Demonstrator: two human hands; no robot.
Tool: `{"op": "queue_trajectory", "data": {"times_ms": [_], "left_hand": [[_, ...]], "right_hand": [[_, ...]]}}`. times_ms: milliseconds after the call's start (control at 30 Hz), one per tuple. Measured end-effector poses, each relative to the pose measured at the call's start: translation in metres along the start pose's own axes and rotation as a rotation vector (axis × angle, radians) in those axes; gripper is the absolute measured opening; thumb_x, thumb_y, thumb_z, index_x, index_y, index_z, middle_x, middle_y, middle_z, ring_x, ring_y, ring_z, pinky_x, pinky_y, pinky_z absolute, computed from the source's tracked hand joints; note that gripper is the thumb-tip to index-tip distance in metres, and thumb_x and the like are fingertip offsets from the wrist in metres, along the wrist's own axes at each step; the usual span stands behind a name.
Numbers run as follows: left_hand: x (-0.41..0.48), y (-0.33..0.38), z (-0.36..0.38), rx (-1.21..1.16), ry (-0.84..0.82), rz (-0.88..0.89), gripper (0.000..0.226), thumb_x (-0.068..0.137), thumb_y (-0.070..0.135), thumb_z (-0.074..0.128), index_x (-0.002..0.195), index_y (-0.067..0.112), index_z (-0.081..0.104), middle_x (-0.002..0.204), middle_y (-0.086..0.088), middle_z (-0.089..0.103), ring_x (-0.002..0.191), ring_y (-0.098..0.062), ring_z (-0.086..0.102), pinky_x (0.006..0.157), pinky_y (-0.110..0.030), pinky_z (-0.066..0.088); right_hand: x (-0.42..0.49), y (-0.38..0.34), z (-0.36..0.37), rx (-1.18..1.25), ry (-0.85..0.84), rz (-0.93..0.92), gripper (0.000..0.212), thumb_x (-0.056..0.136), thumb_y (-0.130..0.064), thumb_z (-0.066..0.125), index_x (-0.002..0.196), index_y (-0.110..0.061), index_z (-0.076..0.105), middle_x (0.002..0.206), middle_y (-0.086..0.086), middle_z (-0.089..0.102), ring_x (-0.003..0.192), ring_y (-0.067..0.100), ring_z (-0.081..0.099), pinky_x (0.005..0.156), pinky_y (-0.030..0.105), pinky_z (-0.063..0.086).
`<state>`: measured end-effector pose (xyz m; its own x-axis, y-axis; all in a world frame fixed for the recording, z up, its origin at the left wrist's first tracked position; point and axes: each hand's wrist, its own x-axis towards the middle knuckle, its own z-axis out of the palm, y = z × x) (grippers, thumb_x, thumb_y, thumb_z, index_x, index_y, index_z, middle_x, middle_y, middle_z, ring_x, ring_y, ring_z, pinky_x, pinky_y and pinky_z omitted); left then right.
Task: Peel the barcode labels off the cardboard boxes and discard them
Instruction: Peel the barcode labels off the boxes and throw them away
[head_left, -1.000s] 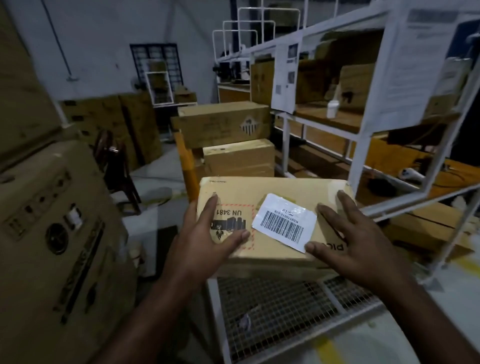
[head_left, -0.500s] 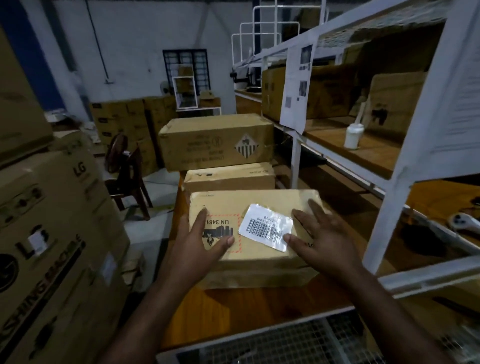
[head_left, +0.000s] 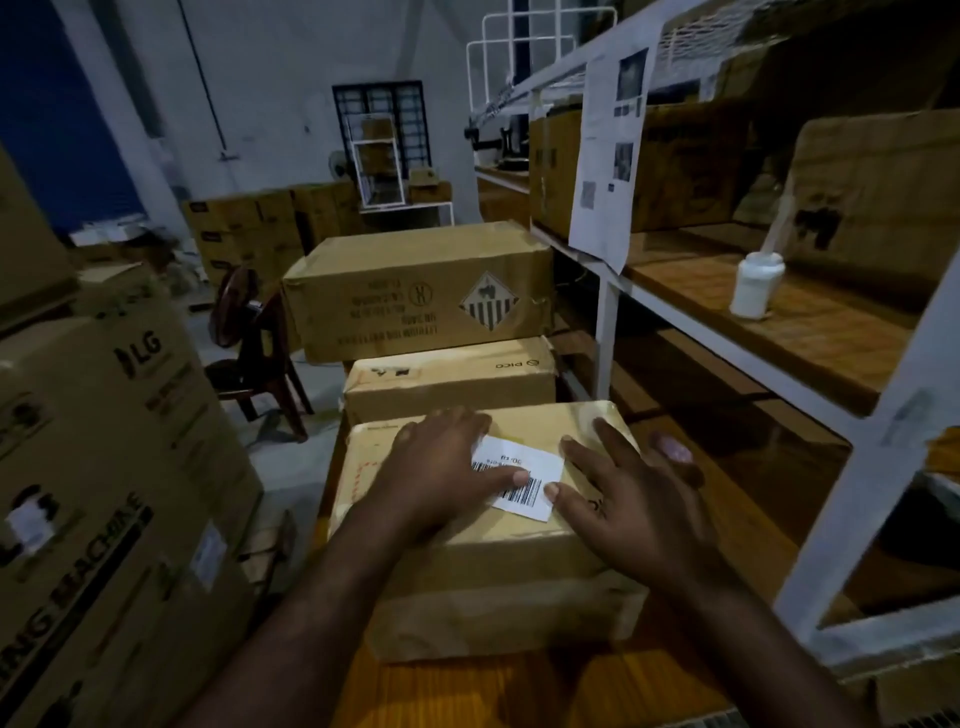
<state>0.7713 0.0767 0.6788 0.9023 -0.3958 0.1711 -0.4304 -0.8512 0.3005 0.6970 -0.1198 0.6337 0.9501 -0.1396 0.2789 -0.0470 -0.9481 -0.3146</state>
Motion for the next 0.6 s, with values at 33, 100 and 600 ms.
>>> {"op": "queue_trajectory", "data": {"times_ms": [33,100,600], "left_hand": [[0.006,-0.003,0.003,0.012,-0.007,0.002,0.082,0.076,0.074,0.060,0.142,0.029,0.044,0.150,0.006,0.042,0.136,-0.018,0.037,0.111,-0.042,0.030],[0.015,-0.010,0.007,0.001,-0.044,-0.014,0.083,0.076,0.073,0.060,0.143,0.028,0.044,0.154,0.007,0.036,0.142,-0.019,0.028,0.116,-0.044,0.023],[0.024,-0.018,0.002,-0.221,0.071,-0.035,0.005,0.089,0.035,0.063,0.091,0.032,0.060,0.101,0.016,0.057,0.108,-0.013,0.049,0.099,-0.044,0.040]], "right_hand": [[0.001,0.000,0.000,-0.006,-0.007,0.006,0.069,0.083,-0.077,0.026,0.145,-0.047,0.031,0.161,-0.011,0.017,0.142,0.025,0.026,0.105,0.044,0.032],[0.004,-0.003,-0.002,-0.023,-0.026,0.011,0.071,0.082,-0.076,0.023,0.146,-0.047,0.030,0.161,-0.011,0.015,0.144,0.027,0.021,0.106,0.044,0.030],[0.011,-0.007,0.003,-0.062,-0.004,0.033,0.075,0.077,-0.078,0.016,0.142,-0.047,0.037,0.158,-0.011,0.025,0.142,0.026,0.027,0.111,0.044,0.027]]}}
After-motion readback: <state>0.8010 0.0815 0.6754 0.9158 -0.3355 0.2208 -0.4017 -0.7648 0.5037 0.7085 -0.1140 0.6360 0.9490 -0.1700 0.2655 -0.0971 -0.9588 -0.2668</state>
